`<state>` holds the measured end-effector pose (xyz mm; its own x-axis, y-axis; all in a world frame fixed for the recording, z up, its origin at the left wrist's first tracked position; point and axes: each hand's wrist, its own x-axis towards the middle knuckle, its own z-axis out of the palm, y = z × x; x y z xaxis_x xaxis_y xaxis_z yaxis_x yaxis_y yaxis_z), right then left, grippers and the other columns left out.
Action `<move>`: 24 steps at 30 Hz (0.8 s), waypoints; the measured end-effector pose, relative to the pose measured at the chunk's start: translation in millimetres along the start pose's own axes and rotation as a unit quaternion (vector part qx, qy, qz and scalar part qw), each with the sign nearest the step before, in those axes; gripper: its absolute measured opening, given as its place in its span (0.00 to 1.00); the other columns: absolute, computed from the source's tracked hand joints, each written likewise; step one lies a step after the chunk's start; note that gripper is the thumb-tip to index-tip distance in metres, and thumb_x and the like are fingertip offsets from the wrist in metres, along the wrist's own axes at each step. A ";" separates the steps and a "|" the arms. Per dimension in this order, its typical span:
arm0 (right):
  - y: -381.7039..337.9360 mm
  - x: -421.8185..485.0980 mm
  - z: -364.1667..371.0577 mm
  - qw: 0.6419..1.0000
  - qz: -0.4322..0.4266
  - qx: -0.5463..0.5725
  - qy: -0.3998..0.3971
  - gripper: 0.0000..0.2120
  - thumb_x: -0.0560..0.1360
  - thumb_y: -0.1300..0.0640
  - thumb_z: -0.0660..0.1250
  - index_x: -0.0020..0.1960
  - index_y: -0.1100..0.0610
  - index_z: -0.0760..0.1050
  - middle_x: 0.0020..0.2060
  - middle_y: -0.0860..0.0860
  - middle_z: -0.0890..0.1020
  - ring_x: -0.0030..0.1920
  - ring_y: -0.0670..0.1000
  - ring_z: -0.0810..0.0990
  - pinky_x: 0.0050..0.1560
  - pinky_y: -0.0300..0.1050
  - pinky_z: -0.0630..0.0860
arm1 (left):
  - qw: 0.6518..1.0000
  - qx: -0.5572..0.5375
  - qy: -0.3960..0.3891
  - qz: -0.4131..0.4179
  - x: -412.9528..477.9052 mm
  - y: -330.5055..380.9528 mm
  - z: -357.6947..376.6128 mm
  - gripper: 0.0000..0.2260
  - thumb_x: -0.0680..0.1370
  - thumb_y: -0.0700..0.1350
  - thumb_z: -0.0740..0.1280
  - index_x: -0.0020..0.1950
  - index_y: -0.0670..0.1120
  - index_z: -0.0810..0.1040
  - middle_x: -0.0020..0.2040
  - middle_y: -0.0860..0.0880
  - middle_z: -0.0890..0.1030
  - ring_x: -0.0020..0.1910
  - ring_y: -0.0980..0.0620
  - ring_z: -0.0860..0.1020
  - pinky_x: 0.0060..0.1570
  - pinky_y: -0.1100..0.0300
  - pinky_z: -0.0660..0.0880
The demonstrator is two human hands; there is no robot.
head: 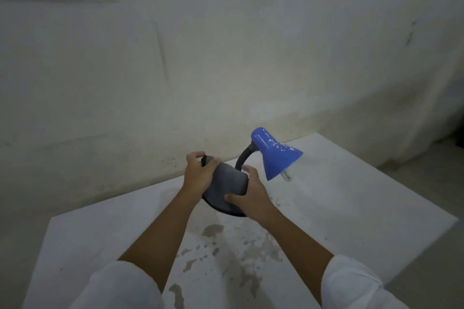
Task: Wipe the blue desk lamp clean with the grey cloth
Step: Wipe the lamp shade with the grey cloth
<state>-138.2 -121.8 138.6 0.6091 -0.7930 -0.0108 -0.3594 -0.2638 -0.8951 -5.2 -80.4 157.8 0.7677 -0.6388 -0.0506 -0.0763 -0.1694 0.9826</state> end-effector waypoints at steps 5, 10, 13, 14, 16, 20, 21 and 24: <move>-14.3 2.5 -30.5 0.989 -0.081 -0.066 0.103 0.12 0.70 0.58 0.69 0.52 0.60 0.76 0.47 0.58 0.81 0.48 0.55 0.79 0.49 0.50 0.78 | 0.995 0.068 -0.037 0.061 -7.5 19.9 8.0 0.18 0.79 0.46 0.62 0.67 0.44 0.66 0.66 0.42 0.73 0.62 0.44 0.73 0.56 0.54 0.72; -30.1 3.1 -60.5 0.983 -0.079 0.045 0.160 0.10 0.69 0.53 0.69 0.47 0.55 0.73 0.48 0.58 0.77 0.46 0.54 0.77 0.48 0.52 0.80 | 0.973 0.178 -0.111 0.099 -16.9 32.3 20.5 0.19 0.81 0.54 0.51 0.64 0.45 0.70 0.59 0.43 0.75 0.55 0.47 0.73 0.53 0.56 0.69; -35.3 0.5 -74.3 0.982 -0.051 0.160 0.083 0.10 0.76 0.57 0.64 0.55 0.52 0.65 0.49 0.56 0.75 0.41 0.46 0.75 0.40 0.38 0.76 | 0.976 0.153 -0.083 0.132 -21.1 40.0 37.3 0.20 0.81 0.55 0.52 0.48 0.43 0.78 0.48 0.42 0.77 0.50 0.45 0.75 0.51 0.54 0.69; -34.2 1.3 -78.4 0.980 -0.036 0.183 0.070 0.11 0.77 0.56 0.63 0.56 0.50 0.62 0.51 0.56 0.75 0.42 0.45 0.75 0.39 0.36 0.75 | 0.977 0.138 -0.078 0.143 -22.7 42.2 43.2 0.20 0.80 0.55 0.53 0.42 0.43 0.77 0.43 0.43 0.77 0.47 0.45 0.74 0.50 0.52 0.69; -34.2 5.5 -84.1 0.972 -0.021 0.222 0.068 0.13 0.78 0.56 0.61 0.58 0.49 0.59 0.55 0.59 0.75 0.48 0.51 0.77 0.44 0.45 0.78 | 0.973 0.122 -0.112 0.158 -23.4 44.3 53.9 0.26 0.79 0.60 0.52 0.40 0.39 0.75 0.39 0.40 0.75 0.42 0.43 0.74 0.50 0.45 0.73; -33.7 19.9 -93.2 0.967 -0.017 0.246 0.057 0.19 0.76 0.56 0.63 0.59 0.50 0.55 0.58 0.57 0.70 0.54 0.54 0.75 0.45 0.48 0.80 | 0.971 0.091 -0.162 0.150 -19.7 44.8 75.7 0.21 0.79 0.60 0.51 0.48 0.42 0.69 0.44 0.43 0.72 0.44 0.46 0.73 0.50 0.48 0.73; -32.9 23.5 -96.0 0.969 -0.022 0.240 0.052 0.21 0.76 0.57 0.64 0.59 0.50 0.54 0.57 0.57 0.70 0.54 0.54 0.76 0.45 0.46 0.79 | 0.973 0.079 -0.151 0.156 -18.2 46.2 81.3 0.19 0.80 0.58 0.51 0.48 0.42 0.68 0.43 0.46 0.72 0.43 0.48 0.72 0.47 0.51 0.72; -27.9 38.9 -112.2 0.980 -0.043 0.185 0.053 0.25 0.73 0.63 0.65 0.59 0.53 0.52 0.52 0.56 0.71 0.47 0.47 0.77 0.40 0.35 0.78 | 0.977 0.037 -0.102 0.183 -10.6 56.3 99.7 0.15 0.80 0.54 0.55 0.50 0.42 0.67 0.41 0.50 0.72 0.40 0.51 0.73 0.41 0.58 0.72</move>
<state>-183.8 -206.9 213.2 0.5426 -0.8340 0.0998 -0.0178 -0.1302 -0.9913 -81.1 -158.0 195.7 0.5387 -0.8014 0.2598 -0.3737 0.0491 0.9263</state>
